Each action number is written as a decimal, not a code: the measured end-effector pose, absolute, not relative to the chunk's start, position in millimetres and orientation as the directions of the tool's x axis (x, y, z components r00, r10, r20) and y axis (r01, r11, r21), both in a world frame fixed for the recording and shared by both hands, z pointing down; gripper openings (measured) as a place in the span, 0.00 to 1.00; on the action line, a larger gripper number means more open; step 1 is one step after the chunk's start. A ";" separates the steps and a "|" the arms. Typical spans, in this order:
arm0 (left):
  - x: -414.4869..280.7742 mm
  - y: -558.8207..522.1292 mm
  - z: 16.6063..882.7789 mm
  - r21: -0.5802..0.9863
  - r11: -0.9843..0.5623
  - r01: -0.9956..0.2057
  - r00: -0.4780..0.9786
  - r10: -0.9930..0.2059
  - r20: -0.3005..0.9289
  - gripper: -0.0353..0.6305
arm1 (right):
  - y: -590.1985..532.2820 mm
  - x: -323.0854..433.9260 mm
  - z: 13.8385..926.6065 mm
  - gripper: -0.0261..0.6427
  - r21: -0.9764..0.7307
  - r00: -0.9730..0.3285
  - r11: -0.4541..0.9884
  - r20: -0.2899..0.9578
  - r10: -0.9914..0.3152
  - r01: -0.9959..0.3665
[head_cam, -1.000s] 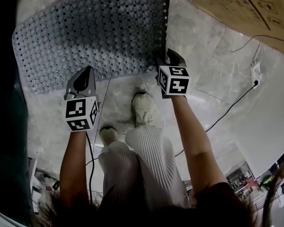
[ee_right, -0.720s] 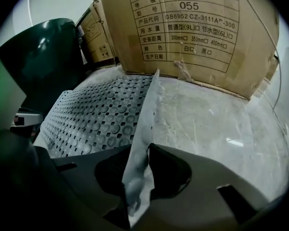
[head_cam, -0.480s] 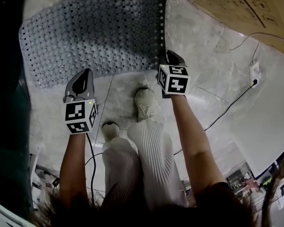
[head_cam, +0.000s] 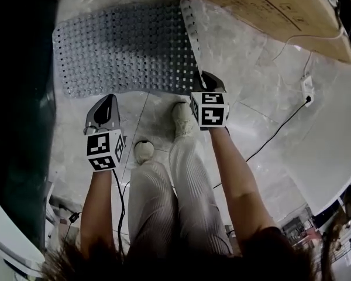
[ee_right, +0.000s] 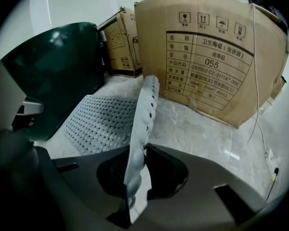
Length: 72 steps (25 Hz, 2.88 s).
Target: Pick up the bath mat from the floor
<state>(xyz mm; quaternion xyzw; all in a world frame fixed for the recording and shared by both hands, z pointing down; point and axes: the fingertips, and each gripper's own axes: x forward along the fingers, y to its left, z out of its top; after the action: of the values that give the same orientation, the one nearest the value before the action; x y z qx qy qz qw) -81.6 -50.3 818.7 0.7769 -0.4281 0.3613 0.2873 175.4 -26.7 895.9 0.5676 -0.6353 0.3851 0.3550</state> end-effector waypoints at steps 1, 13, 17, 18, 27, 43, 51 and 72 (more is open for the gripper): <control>-85.3 -51.0 807.1 0.133 -0.461 -0.877 0.367 -0.466 0.805 0.06 | -26.3 169.2 884.9 0.07 -0.096 -0.117 0.069 0.888 -0.446 -0.993; -107.8 -67.1 664.6 0.115 -0.396 -0.911 0.336 -0.550 0.764 0.06 | -29.7 114.6 747.6 0.06 -0.159 -0.192 0.113 0.887 -0.421 -0.981; -115.5 -64.8 624.3 0.114 -0.372 -0.921 0.324 -0.571 0.754 0.06 | -37.6 102.3 703.9 0.06 -0.179 -0.206 0.103 0.876 -0.435 -0.978; -117.6 -63.3 615.2 0.114 -0.364 -0.924 0.319 -0.576 0.753 0.06 | -39.3 99.9 693.8 0.06 -0.185 -0.211 0.101 0.874 -0.438 -0.977; -136.3 -48.0 534.6 0.107 -0.309 -0.945 0.285 -0.616 0.734 0.06 | -53.2 88.5 614.4 0.06 -0.203 -0.234 0.116 0.862 -0.449 -0.972; -177.7 -11.2 440.2 0.165 -0.169 -0.972 0.236 -0.687 0.687 0.06 | -60.6 41.9 486.4 0.06 -0.245 -0.312 0.196 0.810 -0.497 -0.950; -189.5 -0.9 395.4 0.196 -0.123 -0.973 0.222 -0.737 0.639 0.06 | -50.7 24.6 427.2 0.06 -0.283 -0.379 0.257 0.765 -0.520 -0.924; -234.4 36.7 311.6 0.216 -0.020 -0.976 0.137 -0.831 0.540 0.06 | -20.9 -18.1 310.3 0.06 -0.343 -0.590 0.502 0.636 -0.498 -0.794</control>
<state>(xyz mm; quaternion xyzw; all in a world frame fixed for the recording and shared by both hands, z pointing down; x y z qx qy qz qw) -234.4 36.7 311.6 0.7019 -0.6435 0.1322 0.2753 -18.1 -20.9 310.3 0.3870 -0.8343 0.3146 0.2351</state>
